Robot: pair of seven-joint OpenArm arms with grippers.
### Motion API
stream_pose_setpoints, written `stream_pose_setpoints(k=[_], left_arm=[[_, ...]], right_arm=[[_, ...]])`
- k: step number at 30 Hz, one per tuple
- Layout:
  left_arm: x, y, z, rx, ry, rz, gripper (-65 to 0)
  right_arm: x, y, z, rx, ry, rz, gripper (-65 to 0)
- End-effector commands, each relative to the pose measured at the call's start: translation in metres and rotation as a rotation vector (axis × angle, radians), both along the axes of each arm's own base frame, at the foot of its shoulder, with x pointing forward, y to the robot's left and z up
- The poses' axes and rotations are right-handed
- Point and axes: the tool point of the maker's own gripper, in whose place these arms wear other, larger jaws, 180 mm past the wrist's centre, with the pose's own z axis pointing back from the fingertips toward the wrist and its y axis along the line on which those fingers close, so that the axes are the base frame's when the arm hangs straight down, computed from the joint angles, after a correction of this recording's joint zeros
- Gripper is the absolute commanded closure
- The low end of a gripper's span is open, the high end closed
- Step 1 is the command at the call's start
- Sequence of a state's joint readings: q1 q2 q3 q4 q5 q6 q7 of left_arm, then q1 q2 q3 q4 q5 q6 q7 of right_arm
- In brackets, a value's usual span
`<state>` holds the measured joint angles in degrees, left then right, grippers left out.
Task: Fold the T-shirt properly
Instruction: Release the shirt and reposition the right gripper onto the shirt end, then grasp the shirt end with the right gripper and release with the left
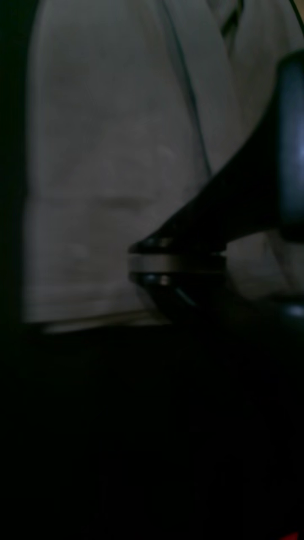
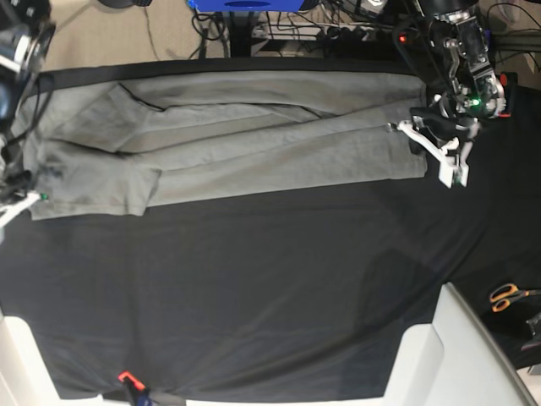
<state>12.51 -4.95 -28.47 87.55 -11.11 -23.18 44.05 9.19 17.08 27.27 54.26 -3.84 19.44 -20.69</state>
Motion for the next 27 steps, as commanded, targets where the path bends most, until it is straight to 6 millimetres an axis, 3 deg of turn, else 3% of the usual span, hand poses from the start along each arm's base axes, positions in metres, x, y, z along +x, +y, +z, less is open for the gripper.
stream_pose_setpoints(k=[1,6,10,16,27], left_arm=[[0.009,0.004,0.016,0.022,-0.056,-0.012,0.0],[0.011,0.003,0.025,0.037,-0.078,-0.021,0.0],[0.012,0.004,0.026,0.037,-0.08,-0.021,0.0],[0.011,0.004,0.025,0.037,-0.077,-0.021,0.0],[0.008,0.004,0.015,0.024,-0.051,-0.013,0.0]], right_arm=[[0.014,0.016,0.023,-0.007,-0.065,0.061,-1.4],[-0.009,0.12,0.04,0.0,-0.028,0.323,-1.4],[-0.017,0.169,0.029,0.056,-0.002,0.4,-1.4],[-0.014,0.181,0.011,0.105,0.04,0.404,-1.4],[-0.037,0.188,-0.014,0.15,0.109,0.39,-1.4]])
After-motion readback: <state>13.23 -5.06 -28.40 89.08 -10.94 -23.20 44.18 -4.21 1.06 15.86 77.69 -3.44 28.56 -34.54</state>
